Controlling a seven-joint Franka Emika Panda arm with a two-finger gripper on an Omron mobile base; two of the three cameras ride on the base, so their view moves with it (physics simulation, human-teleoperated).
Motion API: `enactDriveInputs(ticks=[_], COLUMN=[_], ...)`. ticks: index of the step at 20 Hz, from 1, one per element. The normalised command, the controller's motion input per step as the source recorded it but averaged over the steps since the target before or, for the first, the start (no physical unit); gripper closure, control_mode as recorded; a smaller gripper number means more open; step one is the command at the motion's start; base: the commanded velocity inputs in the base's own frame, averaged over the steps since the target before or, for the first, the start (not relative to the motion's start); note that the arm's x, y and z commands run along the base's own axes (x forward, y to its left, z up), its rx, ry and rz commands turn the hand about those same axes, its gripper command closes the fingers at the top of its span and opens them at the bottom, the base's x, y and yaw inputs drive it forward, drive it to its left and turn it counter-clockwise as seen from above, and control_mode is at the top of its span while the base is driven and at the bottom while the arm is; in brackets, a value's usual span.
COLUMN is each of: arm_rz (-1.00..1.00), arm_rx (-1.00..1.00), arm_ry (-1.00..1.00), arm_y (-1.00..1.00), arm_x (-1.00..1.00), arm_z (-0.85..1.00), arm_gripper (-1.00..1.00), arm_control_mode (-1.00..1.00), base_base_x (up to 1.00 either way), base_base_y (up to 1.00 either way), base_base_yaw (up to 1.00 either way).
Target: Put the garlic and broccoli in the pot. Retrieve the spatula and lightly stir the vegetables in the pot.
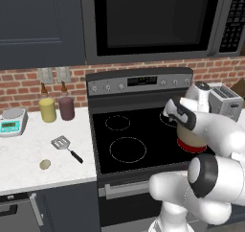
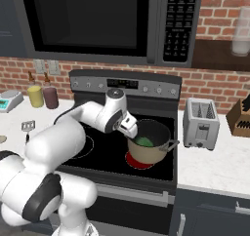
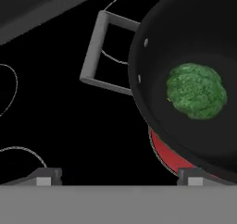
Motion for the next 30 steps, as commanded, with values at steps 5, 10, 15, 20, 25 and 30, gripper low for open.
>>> enactDriveInputs(ticks=[5, 10, 15, 20, 25, 30], arm_rz=[0.0, 0.02, 0.21, 0.03, 0.31, 0.5], arm_rx=[-0.06, -0.08, -0.1, 0.0, 0.0, -0.04], arm_ry=[0.0, 0.0, 0.13, -0.01, 0.0, 0.01], arm_y=[0.08, 0.28, 0.36, 0.12, 0.93, 1.0], arm_x=[-0.2, -0.65, -0.31, -0.24, -0.82, -0.58], arm_z=[0.51, 0.48, 0.03, 0.0, 0.0, -0.11], arm_gripper=[-1.0, -1.0, -1.0, -1.0, -1.0, -1.0], arm_control_mode=[-1.0, -1.0, -1.0, -1.0, -1.0, -1.0], base_base_x=[0.0, 0.0, 0.0, 0.0, 0.0, 0.0], base_base_y=[0.0, 0.0, 0.0, 0.0, 0.0, 0.0], base_base_yaw=[0.0, 0.0, 0.0, 0.0, 0.0, 0.0])
